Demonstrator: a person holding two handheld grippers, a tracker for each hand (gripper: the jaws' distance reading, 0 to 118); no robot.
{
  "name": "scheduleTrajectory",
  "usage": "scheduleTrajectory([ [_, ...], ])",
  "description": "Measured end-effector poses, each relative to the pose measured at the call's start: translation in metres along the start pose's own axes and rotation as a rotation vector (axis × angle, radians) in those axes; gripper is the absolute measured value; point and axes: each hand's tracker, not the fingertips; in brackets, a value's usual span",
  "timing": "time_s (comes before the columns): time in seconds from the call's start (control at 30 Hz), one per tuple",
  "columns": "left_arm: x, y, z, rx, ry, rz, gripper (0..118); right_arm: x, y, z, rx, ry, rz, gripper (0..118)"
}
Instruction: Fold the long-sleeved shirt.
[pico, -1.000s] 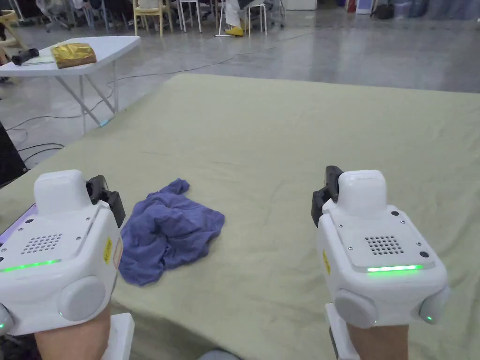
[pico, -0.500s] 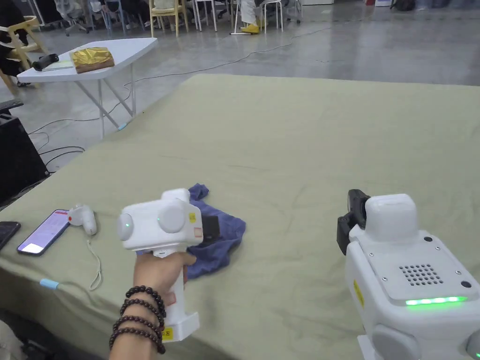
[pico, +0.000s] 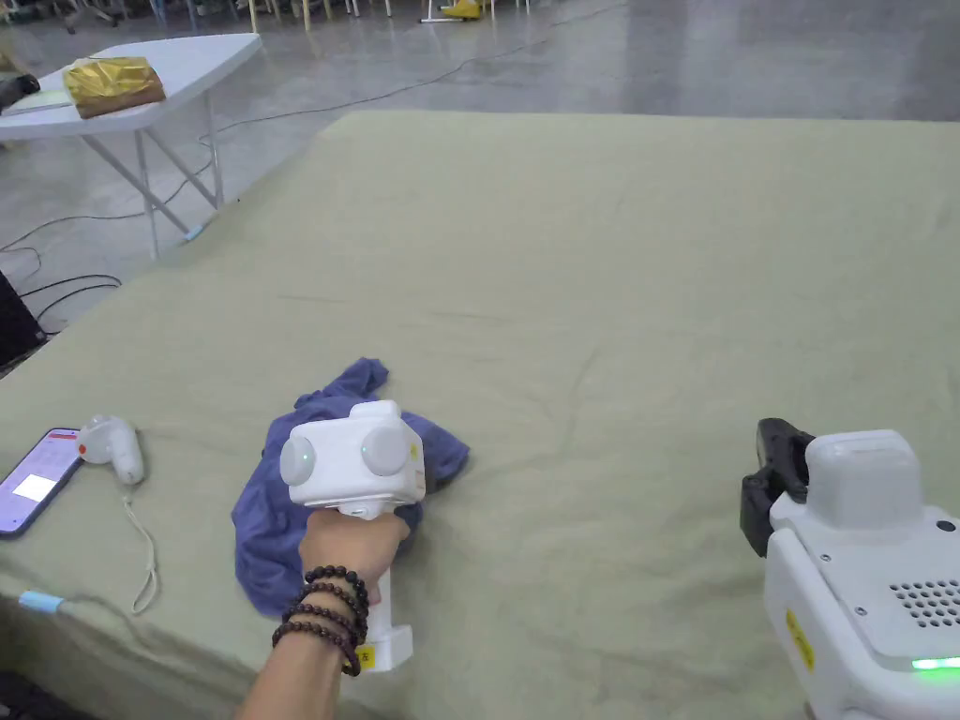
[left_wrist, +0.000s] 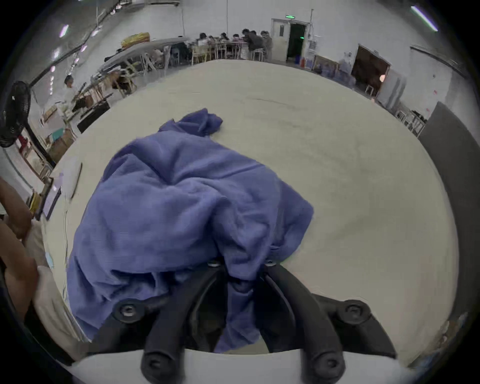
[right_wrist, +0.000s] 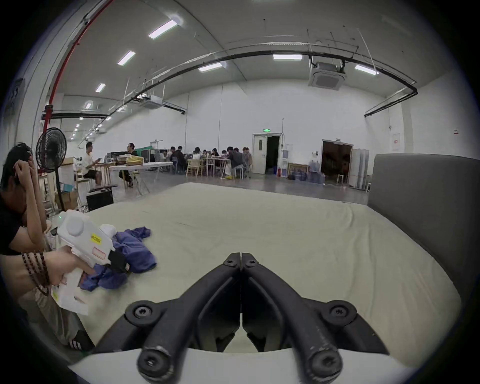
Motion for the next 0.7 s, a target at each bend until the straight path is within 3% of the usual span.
scheduleTrajectory([
  [0.13,0.035,-0.004,0.045,0.119,-0.076,-0.142,11,0.011,0.003,0.006,0.008,-0.01,-0.009,0],
  [0.23,0.094,-0.009,0.088,0.166,-0.236,-0.209,10,0.028,0.008,0.015,0.024,-0.054,-0.035,0],
  [0.47,0.296,-0.037,0.127,0.129,-0.664,-0.419,11,0.108,0.012,0.063,0.053,-0.265,-0.086,0],
  [0.6,0.422,-0.079,0.114,0.061,-0.759,-0.586,10,0.163,0.008,0.098,0.031,-0.422,-0.114,0],
  [0.7,0.467,-0.106,0.096,-0.019,-0.735,-0.6,10,0.19,0.002,0.119,0.012,-0.498,-0.125,0],
])
